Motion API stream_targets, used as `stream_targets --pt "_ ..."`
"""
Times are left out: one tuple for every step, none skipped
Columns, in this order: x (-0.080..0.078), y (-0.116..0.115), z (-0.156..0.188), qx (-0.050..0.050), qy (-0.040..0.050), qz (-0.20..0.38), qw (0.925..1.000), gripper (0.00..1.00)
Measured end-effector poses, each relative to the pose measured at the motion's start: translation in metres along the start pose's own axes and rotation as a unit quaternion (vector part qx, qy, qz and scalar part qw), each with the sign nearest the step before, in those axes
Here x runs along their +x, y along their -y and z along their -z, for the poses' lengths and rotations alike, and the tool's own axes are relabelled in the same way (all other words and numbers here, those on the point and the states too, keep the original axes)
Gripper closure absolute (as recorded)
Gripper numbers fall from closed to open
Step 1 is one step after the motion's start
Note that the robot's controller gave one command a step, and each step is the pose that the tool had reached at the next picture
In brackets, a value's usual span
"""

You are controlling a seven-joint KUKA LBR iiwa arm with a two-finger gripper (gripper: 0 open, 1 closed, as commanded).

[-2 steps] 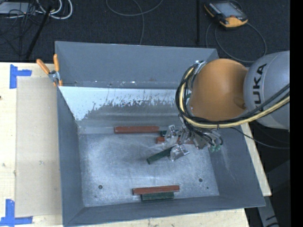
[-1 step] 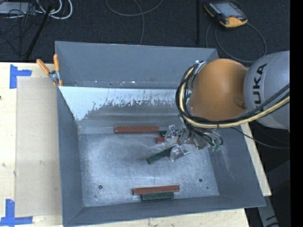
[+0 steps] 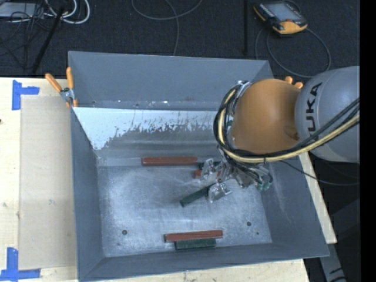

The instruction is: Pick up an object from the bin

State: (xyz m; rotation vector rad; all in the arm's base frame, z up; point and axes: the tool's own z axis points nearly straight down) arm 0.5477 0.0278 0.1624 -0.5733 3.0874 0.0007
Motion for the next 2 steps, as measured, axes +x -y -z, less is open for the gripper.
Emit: stream_targets --pt "-0.010 0.046 -0.058 0.000 0.0028 -0.008 1.0000 1.00" --pt "-0.046 0.036 0.113 0.000 -0.0009 -0.105 0.9944 1.00"
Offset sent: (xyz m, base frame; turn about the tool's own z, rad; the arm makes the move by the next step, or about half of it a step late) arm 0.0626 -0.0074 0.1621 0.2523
